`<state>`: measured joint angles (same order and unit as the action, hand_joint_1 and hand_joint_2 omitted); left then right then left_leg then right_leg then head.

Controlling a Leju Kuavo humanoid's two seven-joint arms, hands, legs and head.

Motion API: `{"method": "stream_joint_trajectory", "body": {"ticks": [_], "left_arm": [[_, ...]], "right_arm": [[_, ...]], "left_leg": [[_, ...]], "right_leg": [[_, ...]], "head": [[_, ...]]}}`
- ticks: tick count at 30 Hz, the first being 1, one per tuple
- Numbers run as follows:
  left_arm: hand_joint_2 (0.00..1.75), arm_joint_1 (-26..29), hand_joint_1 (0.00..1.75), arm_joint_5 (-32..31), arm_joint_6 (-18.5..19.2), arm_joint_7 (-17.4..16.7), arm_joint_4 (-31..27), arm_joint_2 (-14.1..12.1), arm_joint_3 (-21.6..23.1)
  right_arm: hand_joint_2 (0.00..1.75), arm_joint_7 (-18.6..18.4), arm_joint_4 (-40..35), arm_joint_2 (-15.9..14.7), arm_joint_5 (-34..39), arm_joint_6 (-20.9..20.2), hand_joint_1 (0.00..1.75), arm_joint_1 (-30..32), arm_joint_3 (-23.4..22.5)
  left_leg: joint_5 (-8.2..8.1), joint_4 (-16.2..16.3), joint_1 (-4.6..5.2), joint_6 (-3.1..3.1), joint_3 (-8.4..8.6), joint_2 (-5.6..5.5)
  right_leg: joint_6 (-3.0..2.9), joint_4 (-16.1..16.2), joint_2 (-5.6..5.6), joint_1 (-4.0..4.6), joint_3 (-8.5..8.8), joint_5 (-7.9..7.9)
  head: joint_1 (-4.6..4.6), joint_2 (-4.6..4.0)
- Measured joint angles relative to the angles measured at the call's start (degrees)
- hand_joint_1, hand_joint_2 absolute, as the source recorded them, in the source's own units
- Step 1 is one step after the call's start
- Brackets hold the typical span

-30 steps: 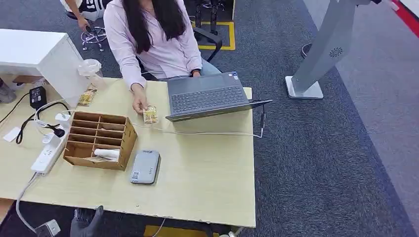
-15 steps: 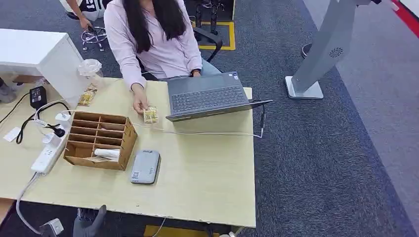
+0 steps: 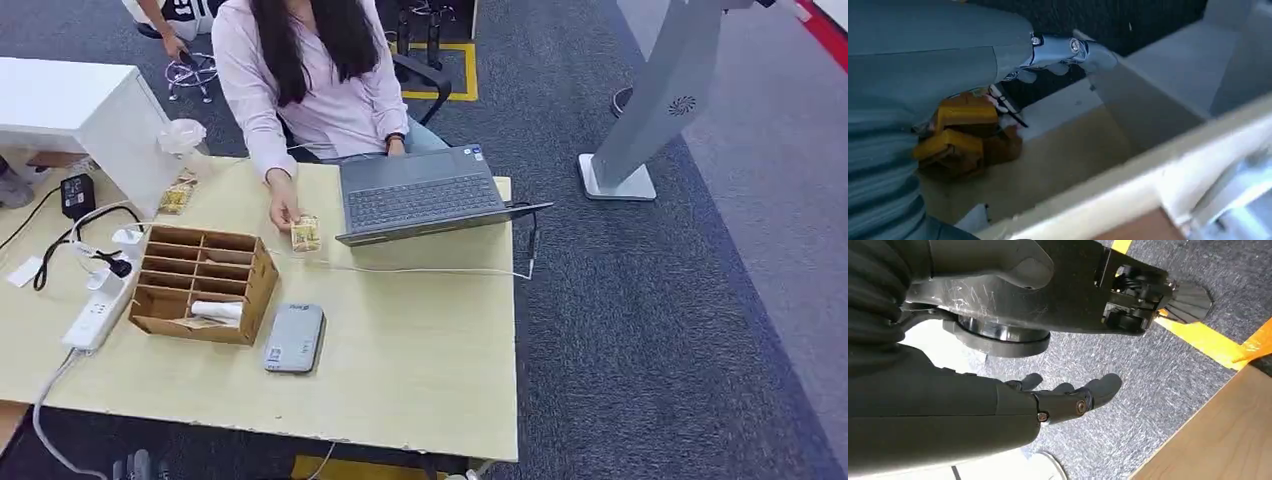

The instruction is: Pass the card to the sensor for recognition and then transmit it.

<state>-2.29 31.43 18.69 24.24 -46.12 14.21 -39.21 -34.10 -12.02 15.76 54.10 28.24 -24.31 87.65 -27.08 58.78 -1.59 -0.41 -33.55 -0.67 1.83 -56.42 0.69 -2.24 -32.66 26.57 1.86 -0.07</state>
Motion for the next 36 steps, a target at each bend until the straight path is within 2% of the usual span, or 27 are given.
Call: {"method": "stream_joint_trajectory", "body": {"ticks": [5, 14, 15, 17, 19, 20, 22, 24, 27, 29, 31, 33, 35, 36], "left_arm": [[1.75, 0.72, 0.00, 1.69, 0.77, -2.65, 0.02, 0.26, -4.75], [1.75, 1.11, 0.00, 1.49, 0.85, -2.56, 0.07, 0.26, -7.72], [1.75, 1.11, 0.00, 0.46, 0.79, -1.60, 0.11, 0.26, -8.05], [1.75, 1.10, 0.00, -3.44, 0.37, 3.18, -0.13, 0.66, -8.16], [1.75, 1.27, 0.00, -8.05, -1.69, 9.14, -3.86, 2.02, -8.05], [1.75, 1.55, 0.00, -8.57, -4.20, 12.22, -7.49, 2.76, -7.08], [1.75, 2.62, 0.00, -8.63, -10.09, 15.15, -15.32, 3.28, -2.64], [1.75, 4.00, 0.00, -11.37, -14.04, 16.00, -25.38, 3.30, 3.57], [1.75, 3.45, 0.00, -22.59, -17.03, 16.06, -39.38, 3.06, 13.67], [1.75, 2.38, 0.00, -30.35, -21.57, 16.06, -46.30, 2.47, 21.43], [1.75, 0.27, 0.00, -36.93, -30.36, 16.06, -50.65, 1.29, 30.06], [1.75, -3.39, 0.00, -44.10, -39.14, 15.97, -51.78, -0.57, 38.68], [1.75, -8.53, 0.00, -55.41, -45.10, 12.59, -51.08, -1.79, 45.97], [1.75, -11.56, 0.00, -62.11, -47.33, 9.00, -49.63, -2.21, 49.16]], "right_arm": [[1.75, -0.37, 0.02, 0.00, -0.51, 0.66, 0.00, -0.01, 0.04], [1.75, -0.52, 0.04, 0.00, -0.53, 0.79, 0.00, -0.01, 0.04], [1.75, -0.48, 0.07, 0.00, -0.46, 0.96, 0.00, 0.00, 0.04], [1.75, 0.29, 0.11, -0.02, 0.24, 1.33, 0.00, 0.01, 0.04], [1.75, 1.80, 0.18, -0.02, 1.05, 1.51, 0.00, 0.02, 0.04], [1.75, 2.62, 0.22, -0.02, 1.31, 1.47, 0.00, 0.02, 0.02], [1.75, 3.41, 0.26, -0.07, 1.59, 0.98, 0.00, 0.03, 0.02], [1.75, 3.80, 0.50, -0.09, 1.55, 0.20, 0.00, 0.03, 0.02], [1.75, 3.76, 0.55, -0.11, 1.75, -1.47, 0.00, -0.02, 0.02], [1.75, 3.56, 0.55, -0.11, 1.88, -2.51, 0.00, -0.02, 0.02], [1.75, 3.41, 0.59, -0.11, 1.70, -3.43, 0.00, -0.04, 0.02], [1.75, 4.02, 0.59, -0.11, 1.02, -3.85, 0.00, -0.02, 0.04], [1.75, 4.96, 0.59, -0.11, 0.15, -4.50, 0.00, 0.04, 0.04], [1.75, 4.96, 0.59, -0.09, -0.24, -4.85, 0.00, 0.03, 0.07]], "left_leg": [[0.00, 0.00, 0.01, 0.00, -0.01, 0.00], [0.00, 0.00, 0.01, 0.00, 0.00, 0.00], [0.00, 0.00, 0.01, 0.00, 0.00, 0.00], [0.00, 0.00, 0.01, 0.00, 0.02, 0.00], [0.00, 0.01, 0.00, 0.00, 0.01, 0.00], [0.01, 0.01, 0.00, 0.00, 0.02, 0.00], [0.01, 0.01, -0.03, 0.00, 0.02, 0.01], [0.04, 0.03, -0.04, -0.01, 0.01, -0.15], [0.12, 0.04, -0.04, -0.04, -0.03, -0.44], [0.12, 0.05, -0.04, -0.04, -0.01, -0.41], [0.13, 0.09, -0.02, -0.04, -0.03, -0.42], [0.13, 0.12, -0.01, -0.03, -0.02, -0.44], [0.16, 0.13, -0.01, -0.02, -0.03, -0.46], [0.19, 0.13, -0.01, 0.00, -0.05, -0.49]], "right_leg": [[0.00, 0.00, 0.00, -0.01, 0.02, 0.00], [0.00, 0.00, -0.01, -0.01, 0.02, 0.00], [0.00, 0.00, -0.01, -0.01, 0.02, 0.00], [0.00, 0.00, -0.01, -0.01, 0.00, 0.00], [0.00, 0.00, -0.01, 0.00, 0.00, -0.01], [0.00, 0.00, 0.00, 0.00, 0.00, -0.01], [-0.02, 0.00, 0.00, 0.03, -0.01, -0.04], [0.00, 0.01, -0.14, 0.03, 0.02, -0.03], [0.00, 0.01, -0.47, 0.03, 0.08, -0.02], [0.02, 0.01, -0.44, 0.03, 0.05, -0.07], [0.07, 0.02, -0.45, 0.01, 0.08, -0.12], [0.07, 0.03, -0.46, 0.00, 0.05, -0.14], [0.08, 0.03, -0.48, 0.01, 0.08, -0.15], [0.08, 0.03, -0.48, 0.00, 0.08, -0.19]], "head": [[0.00, 0.00], [0.00, 0.00], [-0.02, 0.00], [0.00, 0.00], [0.02, 0.00], [0.04, 0.00], [0.02, 0.00], [-0.15, 0.00], [0.00, 0.00], [-0.07, 0.00], [-0.02, 0.00], [0.02, 0.00], [0.00, 0.00], [0.02, 0.00]]}}
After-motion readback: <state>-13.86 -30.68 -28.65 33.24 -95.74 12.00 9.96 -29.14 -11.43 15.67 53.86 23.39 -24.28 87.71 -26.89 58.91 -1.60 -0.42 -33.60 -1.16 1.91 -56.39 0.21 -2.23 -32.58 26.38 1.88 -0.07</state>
